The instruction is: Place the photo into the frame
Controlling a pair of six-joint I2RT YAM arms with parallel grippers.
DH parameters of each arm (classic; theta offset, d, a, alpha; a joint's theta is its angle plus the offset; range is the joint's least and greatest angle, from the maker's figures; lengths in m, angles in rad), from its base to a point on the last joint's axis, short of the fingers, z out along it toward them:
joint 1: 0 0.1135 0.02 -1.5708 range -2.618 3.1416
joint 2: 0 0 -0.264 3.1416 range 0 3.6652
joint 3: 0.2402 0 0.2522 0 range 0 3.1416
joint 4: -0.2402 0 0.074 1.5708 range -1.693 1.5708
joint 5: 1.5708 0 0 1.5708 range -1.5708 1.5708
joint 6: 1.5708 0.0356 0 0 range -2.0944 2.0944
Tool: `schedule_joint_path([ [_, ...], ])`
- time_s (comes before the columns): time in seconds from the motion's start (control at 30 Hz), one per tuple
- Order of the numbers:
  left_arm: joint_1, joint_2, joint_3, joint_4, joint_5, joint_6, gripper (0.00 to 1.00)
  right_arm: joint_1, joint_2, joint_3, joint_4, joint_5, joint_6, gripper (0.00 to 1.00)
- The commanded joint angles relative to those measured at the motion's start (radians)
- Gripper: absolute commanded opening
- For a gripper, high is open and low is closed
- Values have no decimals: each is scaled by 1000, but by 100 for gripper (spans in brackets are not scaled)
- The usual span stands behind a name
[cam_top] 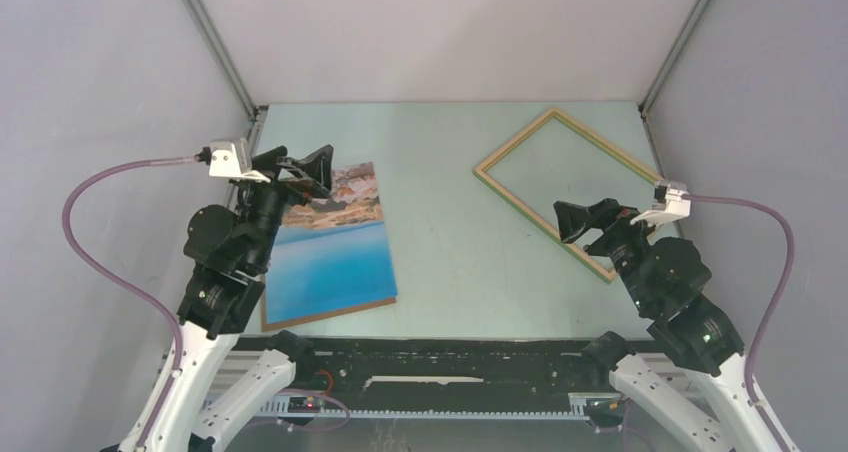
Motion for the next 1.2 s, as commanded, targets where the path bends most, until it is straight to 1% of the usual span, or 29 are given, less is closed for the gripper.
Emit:
schedule_joint_path([
  [0.0,11,21,-11,41,14,-27,100,13,32,-19,27,82,40,100],
  [0.07,12,27,-8,41,17,-31,100,14,51,-29,21,123,45,100],
  [0.23,13,40,-3,37,14,-42,100,15,94,-133,55,199,31,100],
  [0.37,14,50,-2,33,7,-50,100,1,153,-192,69,238,-10,98],
  [0.43,14,58,-6,40,18,-56,100,-22,193,-212,88,237,-60,97],
  [0.57,15,80,1,45,63,-65,100,-144,293,-221,128,140,-148,95],
  [0.63,15,86,0,44,72,-69,100,-244,368,-215,145,15,-186,96],
  [0.73,15,83,1,43,72,-72,100,-410,490,-170,118,-200,-205,94],
  [0.83,12,77,0,43,72,-75,100,-509,659,-97,73,-344,-216,91],
  [0.9,7,75,1,42,68,-75,100,-527,758,-27,23,-335,-200,89],
  [0.97,-1,71,2,42,59,-74,100,-529,834,14,-8,-291,-189,95],
  [1.07,-13,63,1,36,43,-71,100,-538,899,26,-15,-240,-184,97],
  [1.17,-21,60,7,29,31,-69,100,-549,960,26,-18,-241,-180,96],
])
